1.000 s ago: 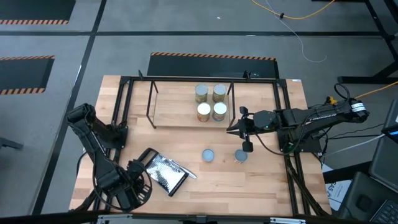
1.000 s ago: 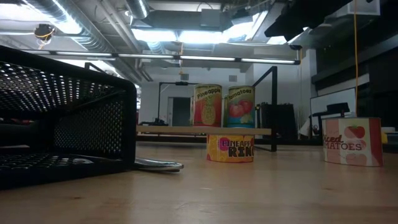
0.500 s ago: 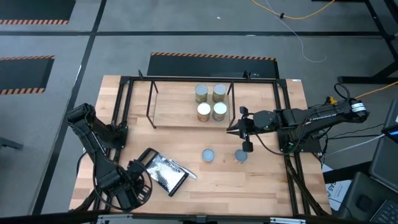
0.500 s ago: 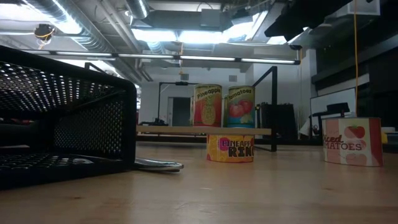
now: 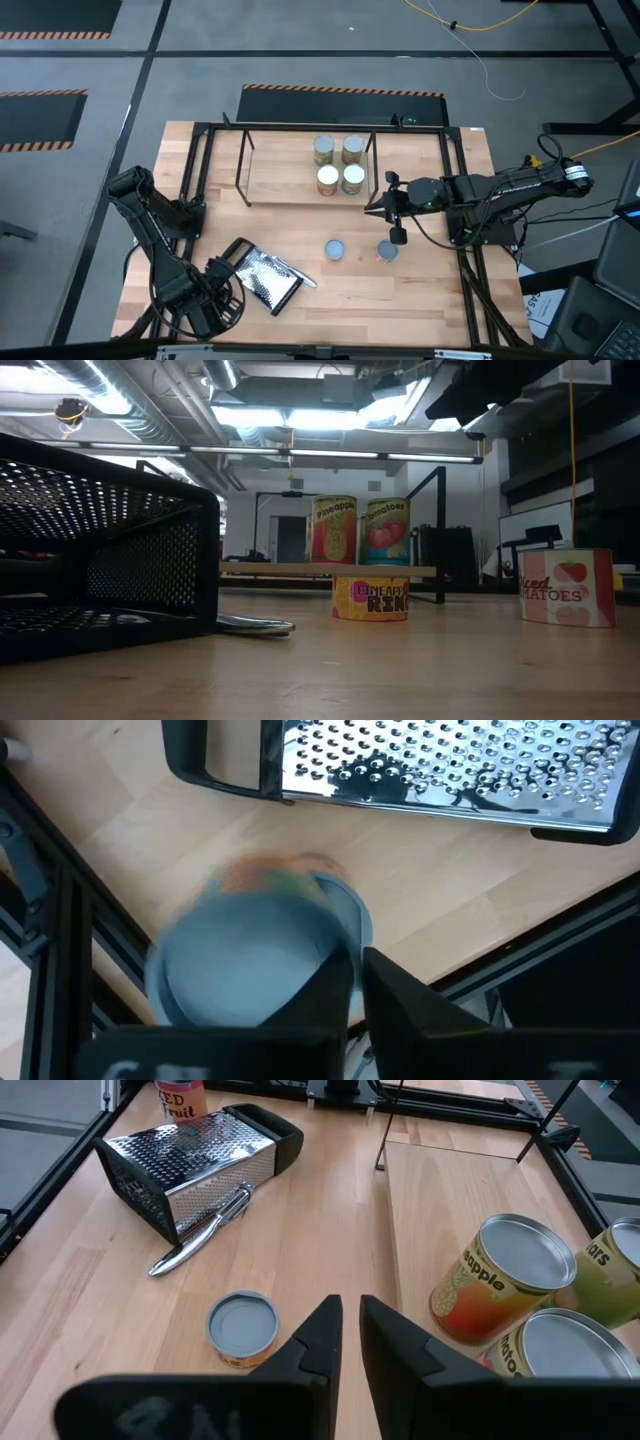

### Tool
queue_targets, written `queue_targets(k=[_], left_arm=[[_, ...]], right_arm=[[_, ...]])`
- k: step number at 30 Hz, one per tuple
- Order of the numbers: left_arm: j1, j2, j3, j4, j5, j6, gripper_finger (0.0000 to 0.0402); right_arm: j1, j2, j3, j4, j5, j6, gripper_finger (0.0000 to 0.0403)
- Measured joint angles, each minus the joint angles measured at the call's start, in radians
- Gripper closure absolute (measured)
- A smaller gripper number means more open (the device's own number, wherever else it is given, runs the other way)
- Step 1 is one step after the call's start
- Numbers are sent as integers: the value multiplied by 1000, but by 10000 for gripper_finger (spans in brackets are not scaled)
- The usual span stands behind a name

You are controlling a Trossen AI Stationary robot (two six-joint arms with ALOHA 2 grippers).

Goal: Pick and place cans onto a shelf
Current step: Put the canned mandarin orange on the shelf

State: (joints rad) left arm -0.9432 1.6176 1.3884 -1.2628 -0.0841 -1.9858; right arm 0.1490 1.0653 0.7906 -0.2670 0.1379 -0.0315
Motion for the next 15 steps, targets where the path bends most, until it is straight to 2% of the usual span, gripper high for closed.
queue_targets(k=[3, 15], left_arm=[[0, 0, 0, 0, 0, 0, 395], [2, -18, 20, -8, 0, 35, 398]], right_arm=[[0, 0, 0, 0, 0, 0, 357], [0, 0, 0, 0, 0, 0, 357]])
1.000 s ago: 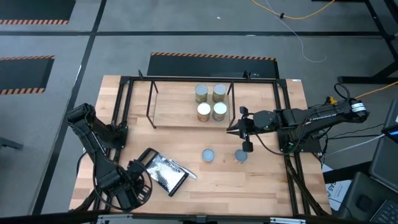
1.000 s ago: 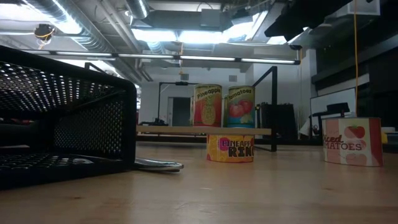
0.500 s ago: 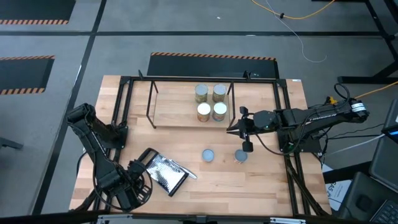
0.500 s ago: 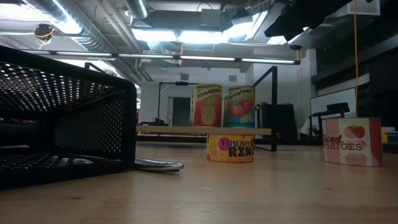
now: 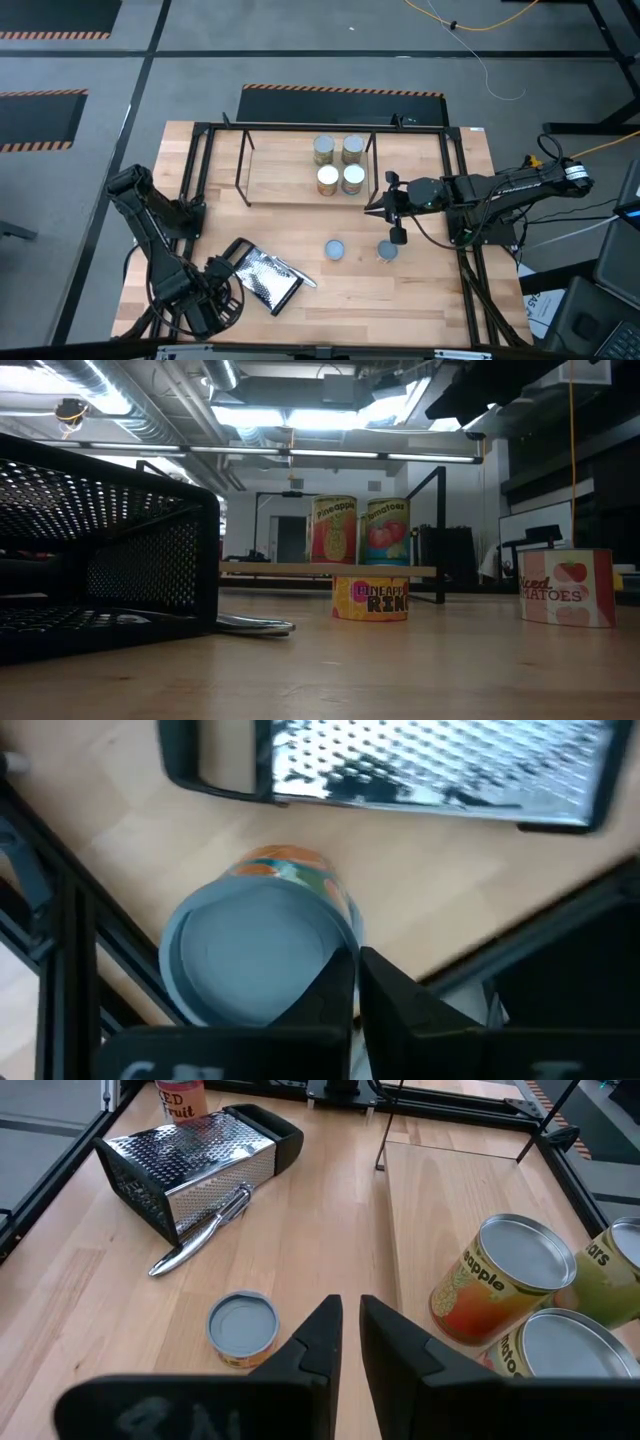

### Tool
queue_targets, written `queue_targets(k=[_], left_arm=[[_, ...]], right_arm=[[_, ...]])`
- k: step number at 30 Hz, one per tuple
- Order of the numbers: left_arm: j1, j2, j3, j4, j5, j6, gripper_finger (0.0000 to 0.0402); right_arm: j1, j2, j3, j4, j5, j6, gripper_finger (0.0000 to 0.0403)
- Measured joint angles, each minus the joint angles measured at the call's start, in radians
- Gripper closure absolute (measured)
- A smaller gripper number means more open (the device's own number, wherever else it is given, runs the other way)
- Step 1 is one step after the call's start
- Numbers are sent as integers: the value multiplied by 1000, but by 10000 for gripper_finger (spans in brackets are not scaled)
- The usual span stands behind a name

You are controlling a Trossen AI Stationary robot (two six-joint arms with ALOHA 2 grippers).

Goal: Pick and place cans onto a shelf
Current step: Put the canned mandarin orange on the shelf

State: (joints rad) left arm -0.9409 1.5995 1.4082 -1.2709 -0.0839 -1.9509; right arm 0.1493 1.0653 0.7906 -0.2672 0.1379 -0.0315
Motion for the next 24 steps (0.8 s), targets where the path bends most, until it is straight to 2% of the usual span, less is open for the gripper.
queue_targets(k=[6, 10, 17, 24], left_arm=[[27, -2, 103, -29, -7, 128, 399], [76, -2, 174, -40, -18, 275, 399], [227, -3, 268, -42, -70, 679, 400], [439, -3, 287, -42, -37, 1073, 400]], right_arm=[[0, 0, 0, 0, 0, 0, 357], [0, 0, 0, 0, 0, 0, 357], [0, 0, 0, 0, 0, 0, 357], [0, 0, 0, 0, 0, 4, 357]])
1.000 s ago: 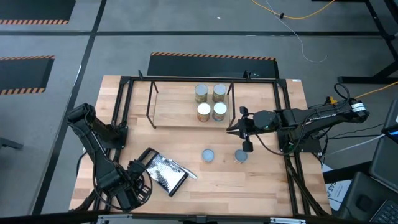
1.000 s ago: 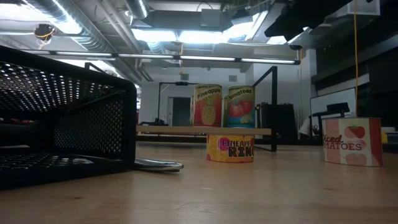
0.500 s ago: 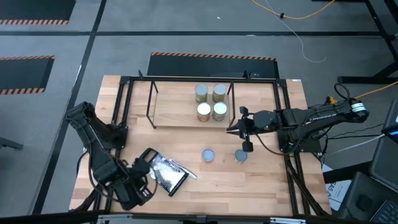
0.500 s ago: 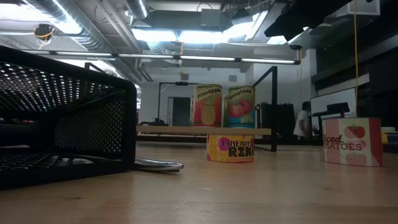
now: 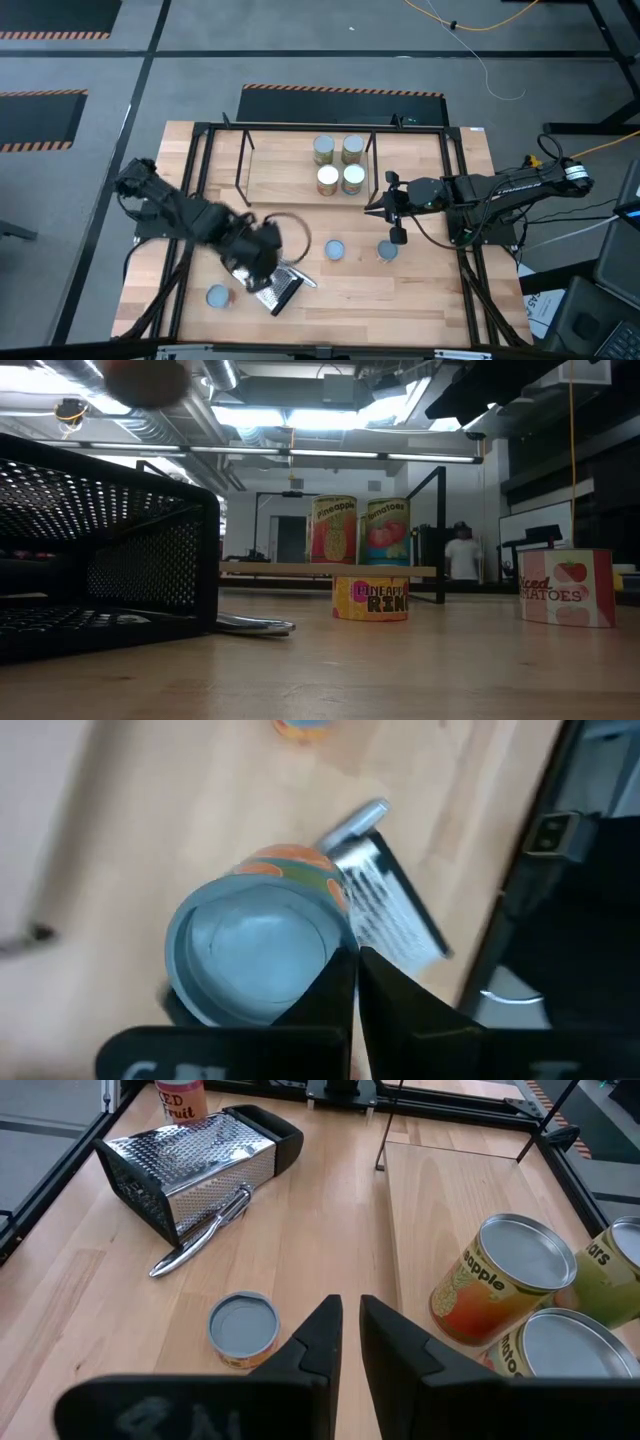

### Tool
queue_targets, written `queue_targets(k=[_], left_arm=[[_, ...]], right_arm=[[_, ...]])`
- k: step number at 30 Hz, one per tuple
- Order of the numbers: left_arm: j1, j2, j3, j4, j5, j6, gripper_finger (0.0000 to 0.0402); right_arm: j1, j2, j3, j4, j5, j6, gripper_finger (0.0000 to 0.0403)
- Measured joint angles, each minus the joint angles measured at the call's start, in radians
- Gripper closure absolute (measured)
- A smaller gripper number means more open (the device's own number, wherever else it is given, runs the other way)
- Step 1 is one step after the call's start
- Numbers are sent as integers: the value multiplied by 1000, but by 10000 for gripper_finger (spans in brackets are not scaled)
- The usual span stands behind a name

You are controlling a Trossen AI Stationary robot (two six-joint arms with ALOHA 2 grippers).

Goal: Pick and place cans onto a shelf
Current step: Put the canned mandarin orange on the shelf

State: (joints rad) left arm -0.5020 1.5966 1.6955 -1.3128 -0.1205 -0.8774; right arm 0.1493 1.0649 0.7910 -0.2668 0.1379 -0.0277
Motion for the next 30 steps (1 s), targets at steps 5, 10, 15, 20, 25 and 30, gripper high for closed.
queue_targets(k=[5, 10, 15, 20, 25, 30], left_arm=[[158, 0, 0, 0, 13, 282, 400], [319, 0, 0, 0, 17, 532, 400], [486, 0, 0, 0, 34, 744, 400], [646, 10, 2, 9, 34, 919, 400], [771, 50, 2, 31, 35, 1073, 400], [858, 114, 2, 62, 37, 1173, 400]], right_arm=[[0, 0, 0, 0, 0, 0, 357], [0, 0, 0, 0, 0, 0, 357], [0, 0, 0, 0, 0, 0, 357], [0, 0, 0, 0, 0, 0, 357], [0, 0, 0, 0, 0, 0, 357], [0, -1, -11, 10, 0, 0, 357]])
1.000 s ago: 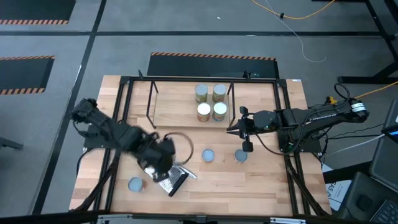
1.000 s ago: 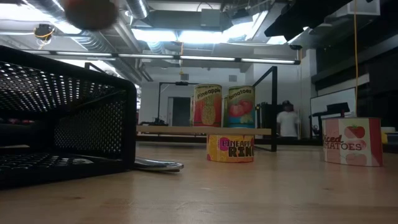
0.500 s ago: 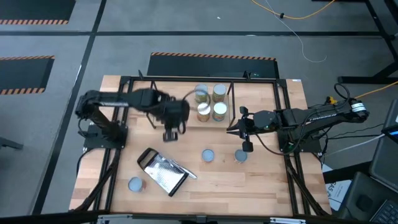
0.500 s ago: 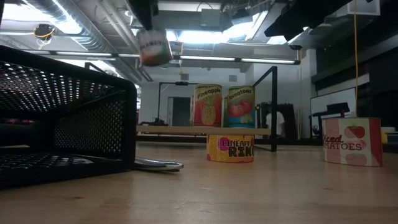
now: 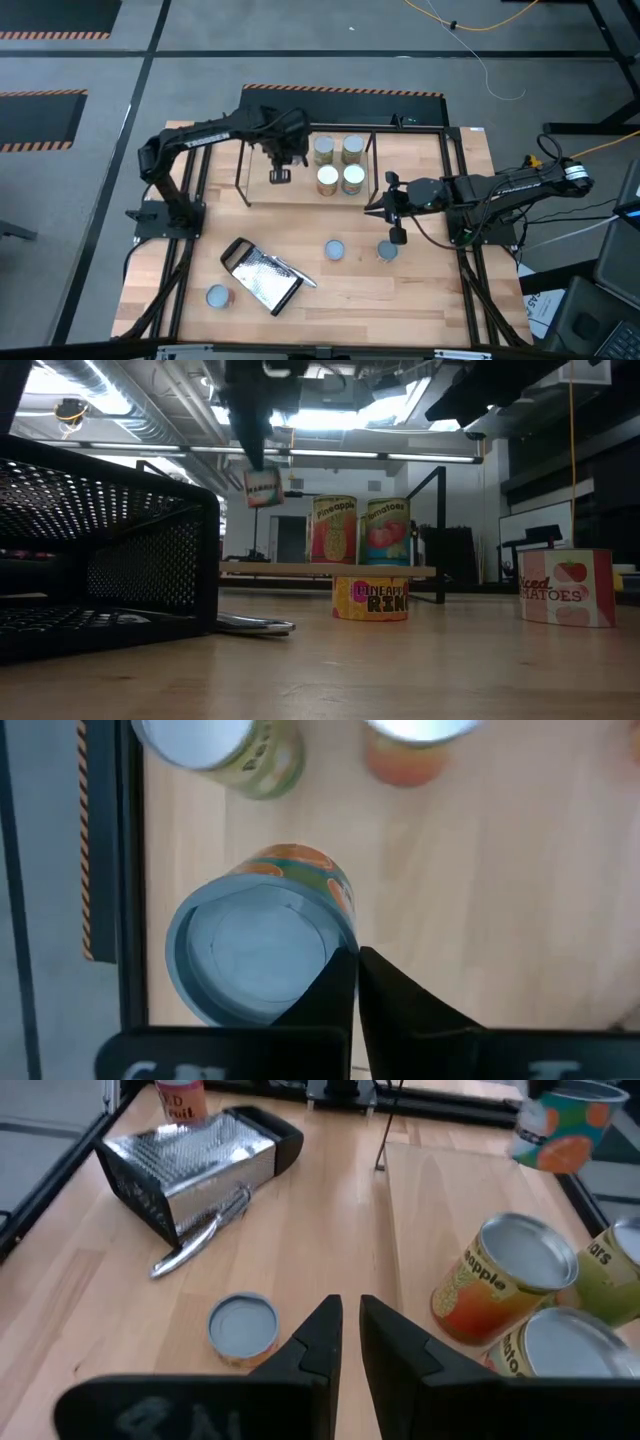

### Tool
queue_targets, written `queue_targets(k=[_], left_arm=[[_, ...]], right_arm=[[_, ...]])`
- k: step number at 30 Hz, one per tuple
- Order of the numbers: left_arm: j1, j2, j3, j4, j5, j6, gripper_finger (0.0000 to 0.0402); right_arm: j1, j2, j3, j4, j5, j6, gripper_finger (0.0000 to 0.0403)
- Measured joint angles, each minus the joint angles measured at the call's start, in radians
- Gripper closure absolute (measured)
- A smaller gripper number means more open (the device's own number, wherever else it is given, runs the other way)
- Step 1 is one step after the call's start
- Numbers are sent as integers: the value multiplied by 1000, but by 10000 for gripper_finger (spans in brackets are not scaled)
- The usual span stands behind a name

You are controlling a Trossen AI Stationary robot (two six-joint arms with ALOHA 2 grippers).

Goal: Pick and place cans onto a shelf
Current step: Put the canned mandarin orange on the shelf

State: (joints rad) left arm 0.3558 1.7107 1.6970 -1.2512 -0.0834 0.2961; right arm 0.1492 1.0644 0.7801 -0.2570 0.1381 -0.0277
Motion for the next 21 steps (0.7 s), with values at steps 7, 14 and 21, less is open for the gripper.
queue_targets(k=[7, 14, 21], left_arm=[[70, 100, 0, 60, 8, 74, 400], [92, 184, -1, 112, 24, 98, 400], [94, 251, -1, 124, 23, 108, 400]], right_arm=[[0, 0, -1, -11, 0, 24, 357], [0, 0, -2, -15, 0, 24, 357], [0, 0, -2, -18, 0, 24, 357]])
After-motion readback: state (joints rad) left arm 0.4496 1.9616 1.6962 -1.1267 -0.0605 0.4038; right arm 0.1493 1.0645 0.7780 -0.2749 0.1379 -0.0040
